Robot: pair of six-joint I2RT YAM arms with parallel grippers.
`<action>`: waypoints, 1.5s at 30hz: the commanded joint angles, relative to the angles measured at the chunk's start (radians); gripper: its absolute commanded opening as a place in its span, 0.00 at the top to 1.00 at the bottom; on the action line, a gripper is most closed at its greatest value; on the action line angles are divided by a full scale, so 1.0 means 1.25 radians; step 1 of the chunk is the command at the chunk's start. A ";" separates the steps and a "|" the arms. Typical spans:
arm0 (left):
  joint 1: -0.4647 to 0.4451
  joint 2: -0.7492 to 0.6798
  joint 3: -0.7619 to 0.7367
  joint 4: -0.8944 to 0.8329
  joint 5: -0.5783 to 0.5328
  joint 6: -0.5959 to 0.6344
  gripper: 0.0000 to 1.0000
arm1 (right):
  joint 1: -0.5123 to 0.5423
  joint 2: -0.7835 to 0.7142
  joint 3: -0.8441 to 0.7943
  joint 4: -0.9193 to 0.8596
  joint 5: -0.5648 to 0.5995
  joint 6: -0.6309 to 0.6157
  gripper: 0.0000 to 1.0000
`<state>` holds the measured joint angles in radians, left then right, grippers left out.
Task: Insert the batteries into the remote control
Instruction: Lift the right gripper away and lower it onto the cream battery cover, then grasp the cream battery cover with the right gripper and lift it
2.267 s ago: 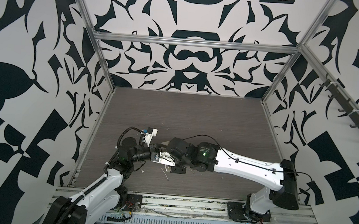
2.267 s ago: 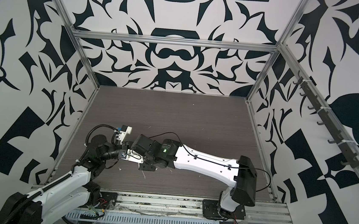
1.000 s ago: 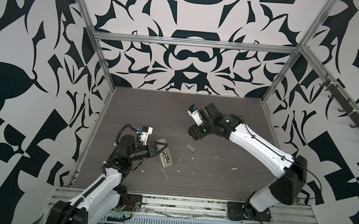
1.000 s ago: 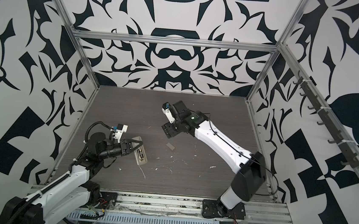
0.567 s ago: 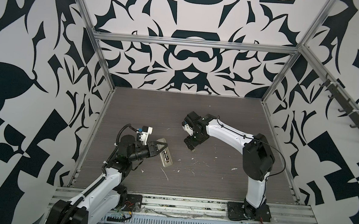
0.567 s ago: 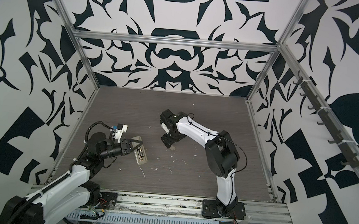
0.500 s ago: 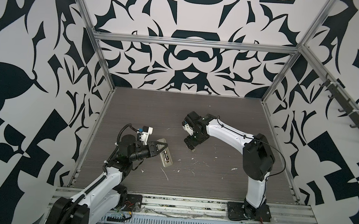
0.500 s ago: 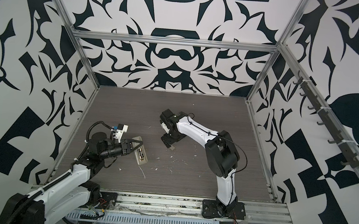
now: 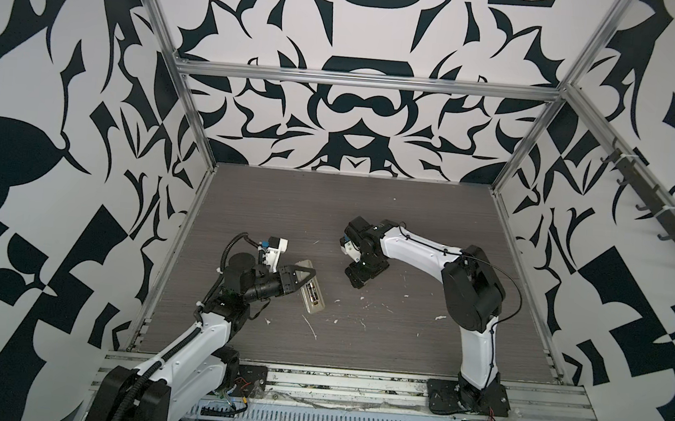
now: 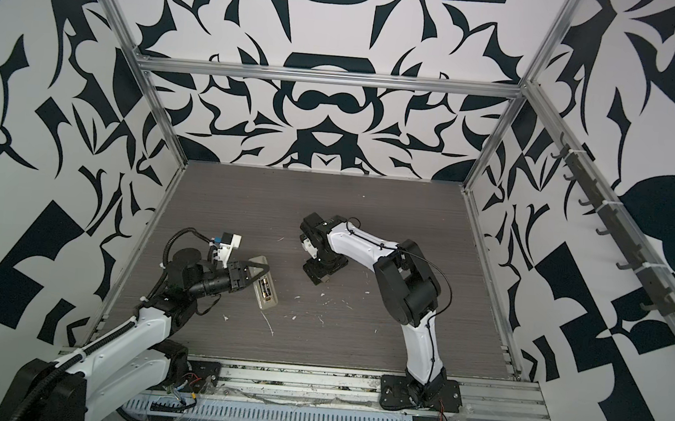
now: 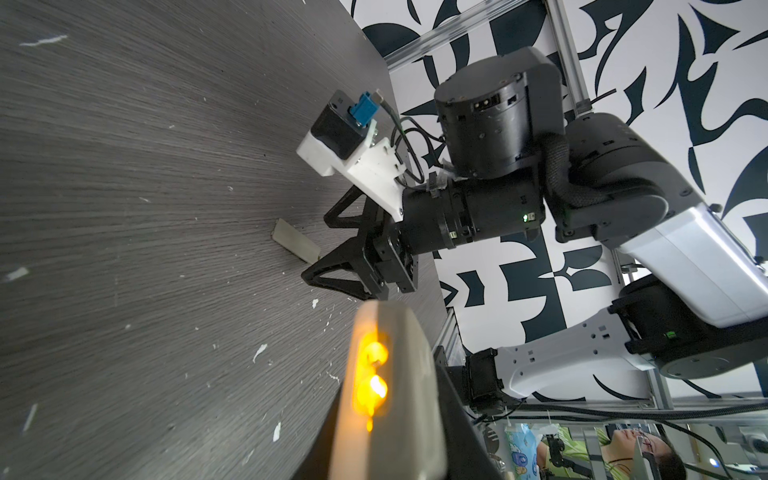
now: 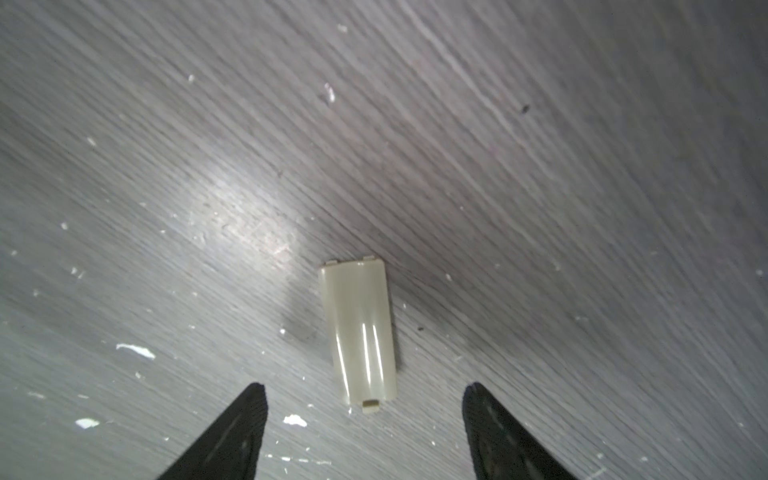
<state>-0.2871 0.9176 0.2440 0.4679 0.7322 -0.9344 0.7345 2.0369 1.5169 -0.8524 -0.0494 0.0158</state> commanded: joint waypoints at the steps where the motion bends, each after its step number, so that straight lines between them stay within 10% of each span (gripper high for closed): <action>1: 0.003 -0.007 -0.014 0.025 -0.009 0.002 1.00 | -0.003 -0.010 0.000 0.008 -0.006 -0.007 0.26; 45: 0.003 0.028 -0.012 0.051 -0.030 -0.003 1.00 | -0.007 -0.030 -0.038 -0.001 -0.010 0.017 0.84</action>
<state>-0.2871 0.9501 0.2417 0.4911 0.7124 -0.9348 0.7197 2.0521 1.4773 -0.8143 -0.0471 0.0208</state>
